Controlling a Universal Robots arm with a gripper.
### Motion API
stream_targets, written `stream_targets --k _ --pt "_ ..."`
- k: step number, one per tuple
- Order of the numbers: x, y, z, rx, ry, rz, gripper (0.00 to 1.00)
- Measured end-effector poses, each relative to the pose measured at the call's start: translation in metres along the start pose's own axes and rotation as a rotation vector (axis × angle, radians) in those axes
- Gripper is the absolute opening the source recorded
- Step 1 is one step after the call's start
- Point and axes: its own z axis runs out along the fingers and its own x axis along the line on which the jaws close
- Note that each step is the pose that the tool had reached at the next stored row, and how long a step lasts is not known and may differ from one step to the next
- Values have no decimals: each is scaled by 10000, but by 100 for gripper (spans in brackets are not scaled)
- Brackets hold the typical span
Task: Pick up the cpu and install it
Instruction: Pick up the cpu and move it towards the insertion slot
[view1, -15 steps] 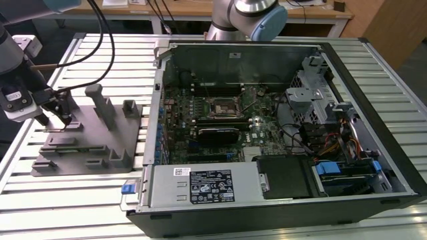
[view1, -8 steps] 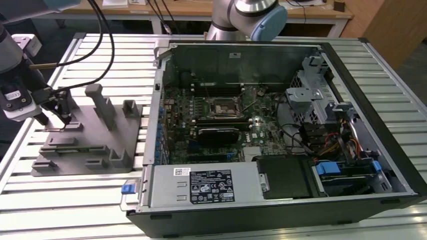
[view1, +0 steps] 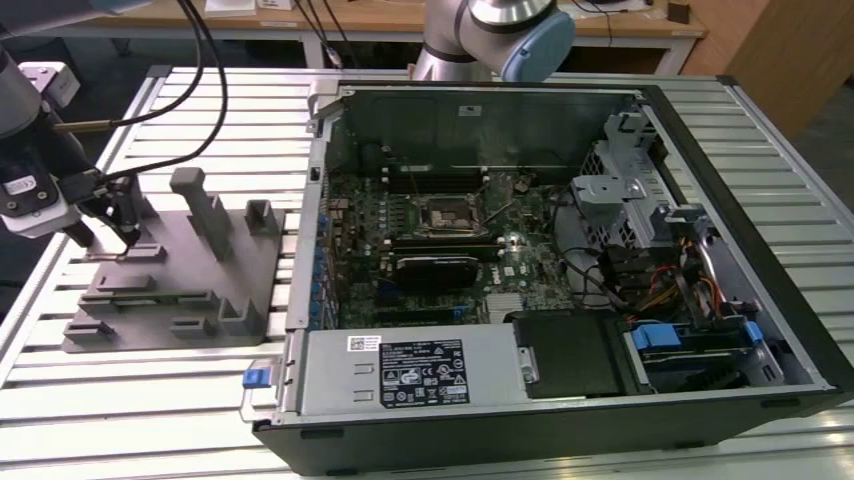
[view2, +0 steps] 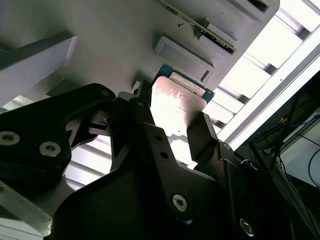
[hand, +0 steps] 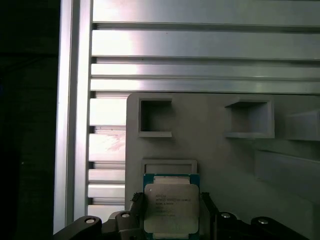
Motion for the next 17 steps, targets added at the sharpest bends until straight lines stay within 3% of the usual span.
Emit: stream_targets --k 17 --pt "-2 9 -177 1 0 0 53"
